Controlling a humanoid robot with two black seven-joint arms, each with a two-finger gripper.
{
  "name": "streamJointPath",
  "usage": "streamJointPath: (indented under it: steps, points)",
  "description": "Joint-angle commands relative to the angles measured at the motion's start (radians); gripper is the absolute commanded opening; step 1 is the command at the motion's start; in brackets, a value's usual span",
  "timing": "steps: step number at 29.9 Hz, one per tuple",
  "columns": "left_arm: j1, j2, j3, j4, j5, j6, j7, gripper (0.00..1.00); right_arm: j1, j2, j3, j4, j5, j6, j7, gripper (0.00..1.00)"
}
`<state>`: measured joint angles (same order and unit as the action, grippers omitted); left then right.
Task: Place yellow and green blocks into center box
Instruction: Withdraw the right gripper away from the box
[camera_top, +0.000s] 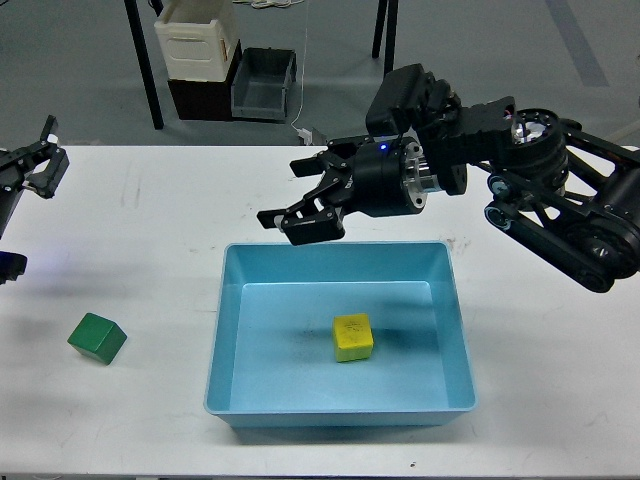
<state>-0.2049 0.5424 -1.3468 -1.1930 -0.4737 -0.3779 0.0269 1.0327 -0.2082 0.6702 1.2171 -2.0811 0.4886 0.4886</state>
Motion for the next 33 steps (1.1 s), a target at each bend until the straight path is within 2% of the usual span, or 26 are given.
streamJointPath:
  steps: [1,4,7,12,17,18,23,27,30,33]
  points:
    - [-0.011,0.051,0.000,0.032,0.174,-0.028,-0.010,1.00,-0.132,0.009,0.223,0.002,0.050,0.000,0.000,0.99]
    - [-0.013,0.062,-0.008,0.030,0.318,-0.105,-0.018,1.00,-0.213,0.065,0.383,0.037,0.090,-0.001,0.000,0.99]
    - [-0.011,0.114,-0.009,0.030,0.496,-0.111,-0.073,1.00,-0.328,0.127,0.521,0.096,0.116,-0.039,0.000,0.99]
    - [-0.016,0.240,-0.009,0.023,0.854,-0.111,-0.284,1.00,-0.550,0.168,0.629,0.238,0.121,-0.054,0.000,0.99]
    - [-0.076,0.286,-0.005,0.016,1.246,-0.111,-0.505,1.00,-0.782,0.208,0.689,0.352,0.121,-0.068,0.000,0.99]
    - [-0.091,0.289,-0.003,0.018,1.308,-0.111,-0.516,1.00,-0.816,0.208,0.709,0.372,0.122,-0.070,0.000,0.99]
    - [-0.123,0.304,0.012,-0.016,1.631,-0.111,-0.516,0.99,-0.957,0.208,0.827,0.401,0.154,-0.090,0.000,0.99]
    - [-0.113,0.301,0.031,-0.071,1.751,-0.111,-0.516,0.99,-1.046,0.208,0.876,0.398,0.297,-0.101,0.000,0.99]
    - [-0.120,0.333,0.119,-0.111,1.833,-0.111,-0.516,0.99,-1.085,0.208,0.910,0.394,0.447,-0.101,0.000,0.99]
    - [-0.174,0.419,0.254,-0.138,2.003,-0.111,-0.516,0.99,-1.114,0.208,0.939,0.384,0.606,-0.102,0.000,0.99]
